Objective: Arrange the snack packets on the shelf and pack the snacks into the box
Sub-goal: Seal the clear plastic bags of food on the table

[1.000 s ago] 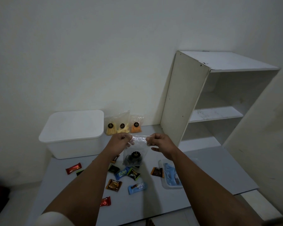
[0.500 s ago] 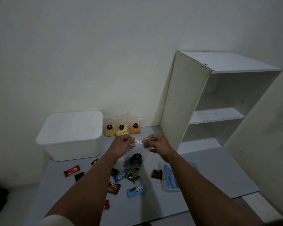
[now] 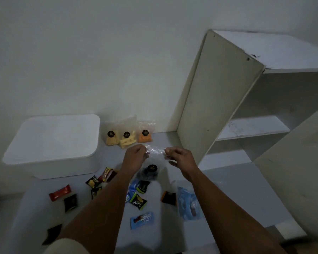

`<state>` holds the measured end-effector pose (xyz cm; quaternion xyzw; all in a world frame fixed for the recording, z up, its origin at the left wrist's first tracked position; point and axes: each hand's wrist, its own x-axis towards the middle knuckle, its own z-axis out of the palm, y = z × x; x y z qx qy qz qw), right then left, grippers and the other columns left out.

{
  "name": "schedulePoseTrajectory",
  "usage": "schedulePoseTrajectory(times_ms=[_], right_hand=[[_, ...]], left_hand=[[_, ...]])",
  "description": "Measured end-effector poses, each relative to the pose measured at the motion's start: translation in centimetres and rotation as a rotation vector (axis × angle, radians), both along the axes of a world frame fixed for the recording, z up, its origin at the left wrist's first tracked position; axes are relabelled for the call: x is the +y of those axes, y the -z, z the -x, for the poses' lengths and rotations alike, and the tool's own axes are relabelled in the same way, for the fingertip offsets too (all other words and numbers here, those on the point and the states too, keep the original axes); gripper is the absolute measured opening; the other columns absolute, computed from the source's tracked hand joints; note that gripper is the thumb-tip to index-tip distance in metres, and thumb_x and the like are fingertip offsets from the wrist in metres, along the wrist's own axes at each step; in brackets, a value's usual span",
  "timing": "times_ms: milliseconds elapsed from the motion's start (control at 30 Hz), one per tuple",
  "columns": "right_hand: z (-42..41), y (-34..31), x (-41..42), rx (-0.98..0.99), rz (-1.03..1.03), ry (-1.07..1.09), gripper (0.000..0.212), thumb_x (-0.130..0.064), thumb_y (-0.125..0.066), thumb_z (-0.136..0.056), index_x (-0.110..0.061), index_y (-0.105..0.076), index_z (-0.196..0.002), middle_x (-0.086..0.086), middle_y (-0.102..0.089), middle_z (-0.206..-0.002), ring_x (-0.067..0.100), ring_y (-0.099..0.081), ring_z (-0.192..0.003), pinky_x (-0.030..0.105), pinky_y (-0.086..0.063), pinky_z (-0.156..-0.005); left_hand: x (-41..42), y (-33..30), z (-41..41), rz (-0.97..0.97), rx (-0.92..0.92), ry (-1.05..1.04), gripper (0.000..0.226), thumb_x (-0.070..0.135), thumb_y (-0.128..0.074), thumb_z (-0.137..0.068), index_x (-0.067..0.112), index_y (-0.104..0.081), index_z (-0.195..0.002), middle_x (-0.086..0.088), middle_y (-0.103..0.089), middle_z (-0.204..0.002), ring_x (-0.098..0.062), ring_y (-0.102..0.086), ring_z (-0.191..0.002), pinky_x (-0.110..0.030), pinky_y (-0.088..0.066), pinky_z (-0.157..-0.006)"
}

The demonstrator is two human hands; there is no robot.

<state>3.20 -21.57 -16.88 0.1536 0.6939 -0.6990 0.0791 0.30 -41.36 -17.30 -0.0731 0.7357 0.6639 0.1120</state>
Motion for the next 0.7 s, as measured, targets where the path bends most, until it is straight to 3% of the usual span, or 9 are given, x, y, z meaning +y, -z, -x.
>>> schedulePoseTrajectory(times_ms=[100,167,267,367,433,567,700], right_hand=[[3.1,1.4,1.9,-0.046,-0.017,0.008,0.023,-0.026,-0.073,-0.091,-0.01,-0.075,-0.107,0.006,-0.077,-0.105,0.022,-0.072,-0.097,0.041,-0.052,-0.093],[5.2,3.0,3.2,-0.126,-0.031,-0.043,0.024,-0.028,-0.074,-0.089,-0.019,-0.074,-0.111,0.005,-0.074,-0.114,0.024,-0.068,-0.108,0.045,-0.051,-0.096],[8.3,5.9,4.5,-0.204,-0.031,-0.083,0.006,-0.025,-0.071,-0.092,-0.029,-0.073,-0.095,0.0,-0.07,-0.111,0.019,-0.064,-0.105,0.048,-0.055,-0.087],[11.6,8.0,4.8,-0.205,-0.011,-0.006,0.014,-0.016,-0.06,-0.097,-0.023,-0.067,-0.088,0.006,-0.066,-0.103,0.022,-0.061,-0.1,0.056,-0.059,-0.085],[13.7,9.1,5.0,-0.166,-0.051,0.043,0.015,-0.021,-0.059,-0.098,-0.024,-0.068,-0.086,0.009,-0.067,-0.099,0.026,-0.063,-0.098,0.064,-0.055,-0.089],[18.5,12.9,5.8,-0.143,-0.103,0.108,0.017,-0.031,-0.06,-0.09,-0.035,-0.073,-0.08,0.005,-0.072,-0.096,0.032,-0.068,-0.103,0.066,-0.053,-0.091],[22.7,13.9,5.4,-0.121,-0.146,0.143,0.019,-0.026,-0.058,-0.091,-0.035,-0.072,-0.081,-0.004,-0.073,-0.093,0.03,-0.07,-0.101,0.059,-0.056,-0.091]], left_hand=[[2.3,1.9,3.3,-0.016,-0.058,0.012,0.023,0.014,-0.051,-0.097,0.008,-0.067,-0.081,-0.01,-0.068,-0.081,-0.021,-0.061,-0.079,-0.036,-0.051,-0.076],[3.7,3.1,5.7,-0.057,-0.109,0.008,0.024,0.018,-0.049,-0.102,0.012,-0.066,-0.087,-0.008,-0.071,-0.087,-0.024,-0.066,-0.086,-0.039,-0.053,-0.083],[5.7,4.6,9.2,-0.095,-0.138,-0.013,0.022,0.021,-0.05,-0.103,0.014,-0.067,-0.09,-0.01,-0.074,-0.093,-0.024,-0.07,-0.09,-0.04,-0.054,-0.085],[7.2,6.3,11.7,0.019,-0.072,-0.022,0.019,0.023,-0.058,-0.099,0.013,-0.071,-0.09,-0.008,-0.075,-0.094,-0.016,-0.07,-0.087,-0.033,-0.052,-0.082],[7.9,8.3,12.9,0.133,-0.066,0.025,0.021,0.03,-0.062,-0.097,0.011,-0.07,-0.099,-0.004,-0.073,-0.096,-0.013,-0.065,-0.087,-0.034,-0.05,-0.083],[9.2,11.5,15.1,0.18,-0.221,0.072,0.06,0.052,-0.069,-0.086,0.027,-0.053,-0.137,0.004,-0.06,-0.135,-0.016,-0.057,-0.124,-0.043,-0.046,-0.105],[10.6,12.2,17.8,0.133,-0.261,0.05,0.068,0.034,-0.074,-0.087,0.02,-0.042,-0.144,0.008,-0.051,-0.129,-0.016,-0.052,-0.124,-0.036,-0.043,-0.103]])
